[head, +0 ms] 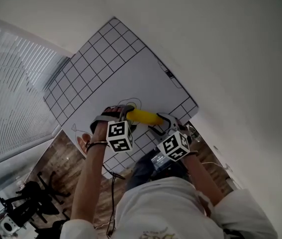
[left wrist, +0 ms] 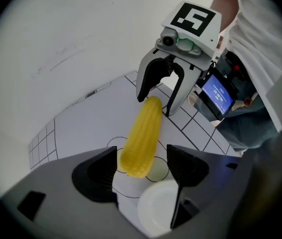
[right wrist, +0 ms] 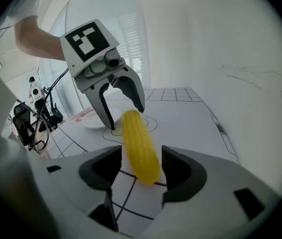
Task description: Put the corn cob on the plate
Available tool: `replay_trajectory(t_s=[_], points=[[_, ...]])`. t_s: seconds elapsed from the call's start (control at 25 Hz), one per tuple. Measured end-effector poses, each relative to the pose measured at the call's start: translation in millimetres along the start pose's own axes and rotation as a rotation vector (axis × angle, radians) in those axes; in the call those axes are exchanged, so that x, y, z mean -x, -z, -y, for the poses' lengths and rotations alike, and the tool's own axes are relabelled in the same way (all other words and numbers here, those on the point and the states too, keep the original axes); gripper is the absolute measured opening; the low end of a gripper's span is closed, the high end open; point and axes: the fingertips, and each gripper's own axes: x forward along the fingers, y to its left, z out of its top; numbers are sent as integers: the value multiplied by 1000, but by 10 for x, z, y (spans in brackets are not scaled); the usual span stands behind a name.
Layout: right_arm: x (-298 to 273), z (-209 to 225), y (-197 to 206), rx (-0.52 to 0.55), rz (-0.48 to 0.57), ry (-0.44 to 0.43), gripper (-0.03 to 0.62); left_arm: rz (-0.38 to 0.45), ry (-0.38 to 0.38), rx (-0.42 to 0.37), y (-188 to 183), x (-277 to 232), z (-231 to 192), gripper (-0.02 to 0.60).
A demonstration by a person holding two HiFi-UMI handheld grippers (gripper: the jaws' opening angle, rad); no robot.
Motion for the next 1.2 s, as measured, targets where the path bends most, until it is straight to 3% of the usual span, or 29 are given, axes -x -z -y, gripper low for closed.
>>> replay_trajectory(t_s=[0.28, 0.8, 1.2], points=[[-112, -13, 42, 41, -39, -11, 262, -33, 44, -94, -94, -141, -26, 307], [-309, -63, 77, 129, -91, -97, 268, -65, 123, -122, -86, -385, 63, 307], [-351, -27, 94, 146, -106, -78, 259, -94, 154, -133, -106, -435, 72, 311]])
